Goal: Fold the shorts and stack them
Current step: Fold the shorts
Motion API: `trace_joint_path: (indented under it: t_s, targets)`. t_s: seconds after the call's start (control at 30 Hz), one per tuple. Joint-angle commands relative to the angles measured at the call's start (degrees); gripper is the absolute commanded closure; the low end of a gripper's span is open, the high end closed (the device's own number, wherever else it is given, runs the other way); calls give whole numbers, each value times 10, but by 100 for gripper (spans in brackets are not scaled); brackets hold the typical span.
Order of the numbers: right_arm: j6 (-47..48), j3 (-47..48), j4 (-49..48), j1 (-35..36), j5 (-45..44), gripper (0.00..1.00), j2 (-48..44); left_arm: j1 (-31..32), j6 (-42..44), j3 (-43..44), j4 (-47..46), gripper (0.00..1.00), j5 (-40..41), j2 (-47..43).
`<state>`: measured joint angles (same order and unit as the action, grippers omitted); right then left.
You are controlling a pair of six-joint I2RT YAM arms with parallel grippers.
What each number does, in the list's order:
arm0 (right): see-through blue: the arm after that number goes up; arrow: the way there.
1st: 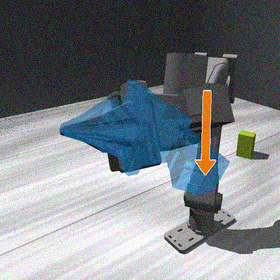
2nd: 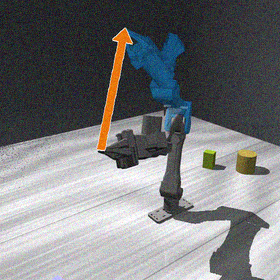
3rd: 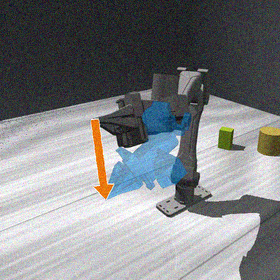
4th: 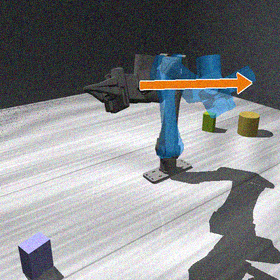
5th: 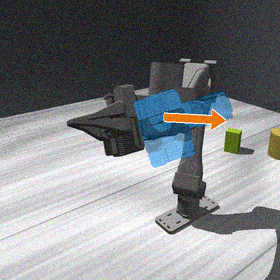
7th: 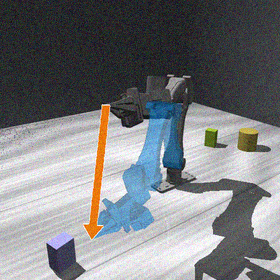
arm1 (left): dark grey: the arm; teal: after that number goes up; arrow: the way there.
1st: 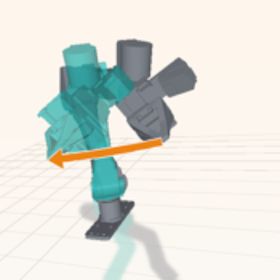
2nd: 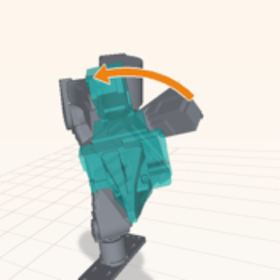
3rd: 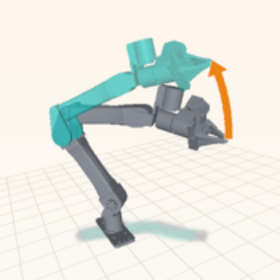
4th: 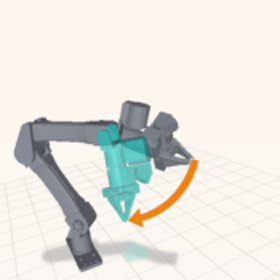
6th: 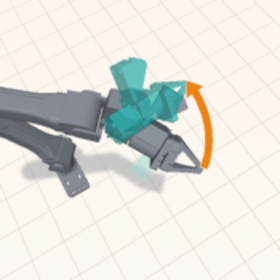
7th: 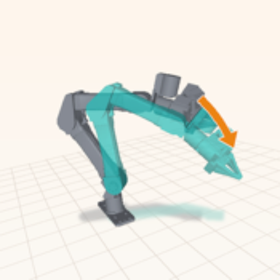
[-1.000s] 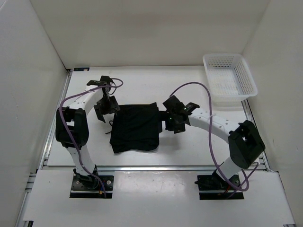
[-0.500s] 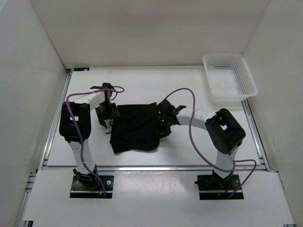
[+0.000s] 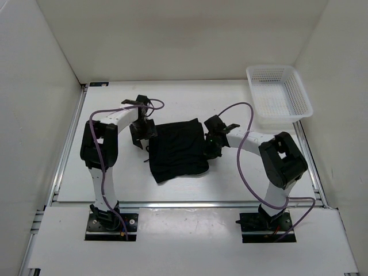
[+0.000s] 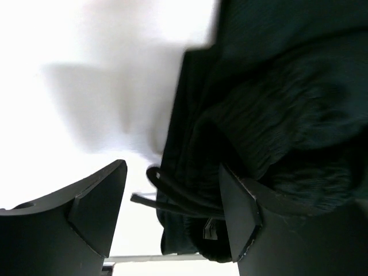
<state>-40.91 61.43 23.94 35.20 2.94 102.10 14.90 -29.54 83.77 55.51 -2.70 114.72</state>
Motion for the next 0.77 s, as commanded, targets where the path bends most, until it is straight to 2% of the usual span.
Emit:
trace_joint_path:
  t_s: [0.0,0.03,0.07,0.1,0.13,0.23,0.3,0.4,0.53,0.57,0.6,0.73]
  targets:
    - [28,17,45,-11,-75,85,-22,23,-4,52,-11,23,-27,13]
    - [37,25,64,-11,-85,69,-22,23,-4,78,8,23,-27,13]
    - [37,33,72,-11,-85,25,-31,23,-4,91,17,22,-21,18]
    - [44,46,81,-11,-92,9,-40,23,-4,103,26,20,-10,18]
    - [44,51,99,-11,-111,1,-51,23,-4,126,36,20,1,8]
    - [57,51,123,-11,-156,0,-148,23,1,164,77,17,43,-33]
    - [62,51,139,-11,-216,0,-194,16,7,170,99,8,59,-63]
    - [67,51,184,-27,-299,0,-272,5,19,176,114,8,89,-133]
    - [61,51,246,-50,-369,0,-360,-27,19,117,109,8,118,-276]
    - [61,51,266,-55,-395,0,-373,-27,19,86,109,4,128,-301]
    - [61,46,271,-55,-403,0,-398,-34,13,69,109,1,152,-326]
    - [61,13,276,-55,-398,2,-435,-58,5,-24,115,1,174,-459]
